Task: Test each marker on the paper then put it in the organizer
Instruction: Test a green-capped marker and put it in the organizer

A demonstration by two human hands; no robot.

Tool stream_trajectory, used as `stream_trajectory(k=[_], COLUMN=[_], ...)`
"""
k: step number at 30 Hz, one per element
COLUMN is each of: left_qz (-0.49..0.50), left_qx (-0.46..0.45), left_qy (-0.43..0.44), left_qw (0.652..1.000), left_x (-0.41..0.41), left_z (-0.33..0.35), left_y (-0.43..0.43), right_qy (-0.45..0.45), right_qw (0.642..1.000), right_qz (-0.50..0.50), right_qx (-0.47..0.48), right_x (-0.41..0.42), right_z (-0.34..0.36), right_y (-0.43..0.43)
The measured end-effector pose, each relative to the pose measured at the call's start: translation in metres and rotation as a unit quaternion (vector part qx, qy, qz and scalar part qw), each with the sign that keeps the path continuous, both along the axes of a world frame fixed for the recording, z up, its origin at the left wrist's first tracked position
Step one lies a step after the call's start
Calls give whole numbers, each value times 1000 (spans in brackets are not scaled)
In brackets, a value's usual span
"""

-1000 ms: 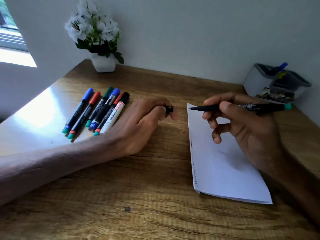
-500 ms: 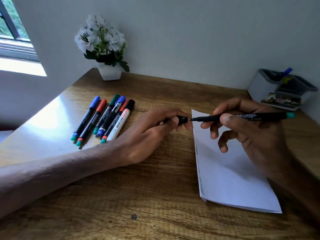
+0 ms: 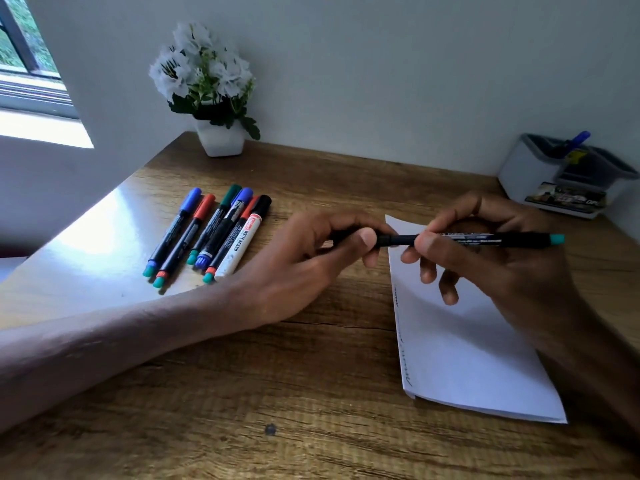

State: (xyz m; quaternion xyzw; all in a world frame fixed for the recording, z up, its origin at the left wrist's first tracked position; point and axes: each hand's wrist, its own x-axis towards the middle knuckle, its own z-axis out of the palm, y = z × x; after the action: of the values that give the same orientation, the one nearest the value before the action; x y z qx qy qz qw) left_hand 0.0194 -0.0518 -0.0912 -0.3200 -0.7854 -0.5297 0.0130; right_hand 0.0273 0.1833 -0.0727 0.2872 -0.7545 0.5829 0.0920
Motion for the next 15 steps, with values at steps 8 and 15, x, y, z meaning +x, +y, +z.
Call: stream_trajectory(k=[8, 15], left_qz=[-83, -98], left_qx=[127, 140], left_qy=[-151, -221], left_qw=[977, 960], left_x=[-6, -10], left_z=[-7, -8], left_y=[0, -1], right_qy=[49, 111], right_qw=[999, 991], right_qz=[7, 25], right_qx=[13, 70], right_x=[-1, -2], right_z=[-5, -3], right_y=[-6, -4])
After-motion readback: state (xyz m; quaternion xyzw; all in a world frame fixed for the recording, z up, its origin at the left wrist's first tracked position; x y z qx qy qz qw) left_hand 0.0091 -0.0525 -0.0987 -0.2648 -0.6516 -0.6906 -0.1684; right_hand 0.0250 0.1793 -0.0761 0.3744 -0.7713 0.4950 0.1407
